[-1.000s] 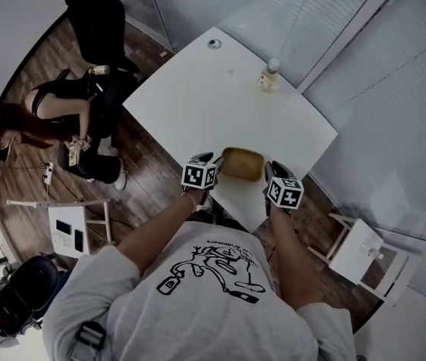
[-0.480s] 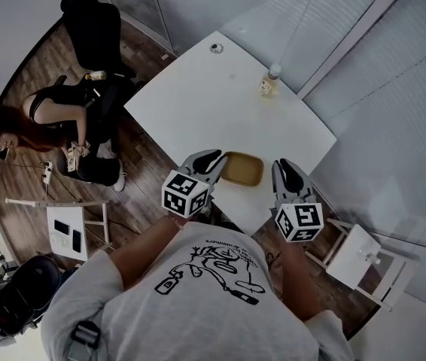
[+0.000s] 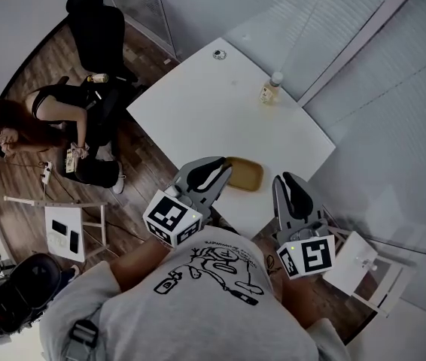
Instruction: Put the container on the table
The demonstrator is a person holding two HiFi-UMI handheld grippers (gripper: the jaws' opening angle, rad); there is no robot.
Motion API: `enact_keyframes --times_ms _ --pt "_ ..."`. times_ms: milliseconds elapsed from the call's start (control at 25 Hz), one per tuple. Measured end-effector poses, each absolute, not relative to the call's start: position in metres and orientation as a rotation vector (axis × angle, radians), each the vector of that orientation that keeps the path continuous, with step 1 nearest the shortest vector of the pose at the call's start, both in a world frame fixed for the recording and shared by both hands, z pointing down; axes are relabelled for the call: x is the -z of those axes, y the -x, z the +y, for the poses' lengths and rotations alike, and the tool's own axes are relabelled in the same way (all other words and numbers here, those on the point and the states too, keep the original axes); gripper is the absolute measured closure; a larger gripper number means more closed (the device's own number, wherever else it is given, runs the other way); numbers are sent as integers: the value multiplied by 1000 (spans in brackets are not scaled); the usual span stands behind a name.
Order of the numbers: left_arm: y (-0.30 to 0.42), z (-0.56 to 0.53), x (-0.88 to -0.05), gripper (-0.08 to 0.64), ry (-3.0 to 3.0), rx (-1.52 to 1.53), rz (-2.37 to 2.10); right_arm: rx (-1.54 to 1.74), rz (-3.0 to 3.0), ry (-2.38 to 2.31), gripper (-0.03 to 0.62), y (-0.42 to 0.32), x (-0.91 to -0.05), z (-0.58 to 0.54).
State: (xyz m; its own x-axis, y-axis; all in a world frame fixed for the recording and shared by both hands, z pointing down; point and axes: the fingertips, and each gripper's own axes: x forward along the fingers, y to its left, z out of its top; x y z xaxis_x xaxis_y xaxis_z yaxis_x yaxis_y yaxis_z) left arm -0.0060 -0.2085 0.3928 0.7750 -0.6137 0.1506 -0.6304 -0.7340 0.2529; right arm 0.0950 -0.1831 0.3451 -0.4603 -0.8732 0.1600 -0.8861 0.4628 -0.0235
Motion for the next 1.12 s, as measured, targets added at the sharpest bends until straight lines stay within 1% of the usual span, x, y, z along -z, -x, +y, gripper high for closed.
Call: enact_keyframes --times_ms 320,1120 --pt "7 -201 -353 497 -2738 -5 -955 -137 -2612 -1530 545 -81 -327 -178" --pt "2 -209 -360 497 -2699 4 -926 -136 -2609 -1555 546 -83 -321 -185"
